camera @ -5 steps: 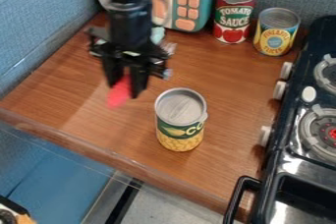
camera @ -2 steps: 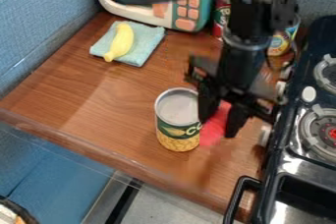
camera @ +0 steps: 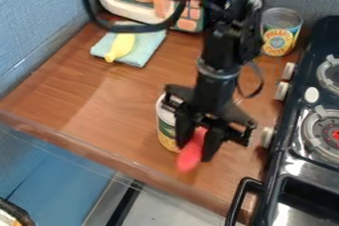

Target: Move red fork the right side of yellow can and push the yellow can to the left side with it

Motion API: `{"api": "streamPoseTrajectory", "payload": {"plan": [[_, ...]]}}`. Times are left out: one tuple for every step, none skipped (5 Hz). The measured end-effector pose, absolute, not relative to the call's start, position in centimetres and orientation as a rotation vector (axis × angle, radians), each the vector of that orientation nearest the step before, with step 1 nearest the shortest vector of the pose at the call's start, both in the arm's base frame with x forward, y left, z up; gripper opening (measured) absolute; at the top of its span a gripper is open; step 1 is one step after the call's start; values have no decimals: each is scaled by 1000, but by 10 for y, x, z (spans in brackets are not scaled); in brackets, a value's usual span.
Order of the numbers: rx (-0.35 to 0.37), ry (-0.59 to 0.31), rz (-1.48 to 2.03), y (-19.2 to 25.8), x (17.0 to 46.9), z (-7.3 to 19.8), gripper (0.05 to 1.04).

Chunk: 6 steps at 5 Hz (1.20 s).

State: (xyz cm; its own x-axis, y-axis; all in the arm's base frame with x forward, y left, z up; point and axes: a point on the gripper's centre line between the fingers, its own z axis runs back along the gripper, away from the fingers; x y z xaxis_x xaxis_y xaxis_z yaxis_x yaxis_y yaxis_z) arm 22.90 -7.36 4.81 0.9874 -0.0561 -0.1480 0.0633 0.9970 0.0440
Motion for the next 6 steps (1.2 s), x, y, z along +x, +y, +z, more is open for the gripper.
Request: {"api": "streamPoseTrajectory", "payload": {"plan": [[62,187,-41,-56,220,40,410],[71,179,-29,-22,213,40,410],[66,175,-48,19,203,42,410],[50,185,-68,57,196,42,410],[8,239,-93,81,190,35,410],[-7,244,-97,100,188,39,410]]}}
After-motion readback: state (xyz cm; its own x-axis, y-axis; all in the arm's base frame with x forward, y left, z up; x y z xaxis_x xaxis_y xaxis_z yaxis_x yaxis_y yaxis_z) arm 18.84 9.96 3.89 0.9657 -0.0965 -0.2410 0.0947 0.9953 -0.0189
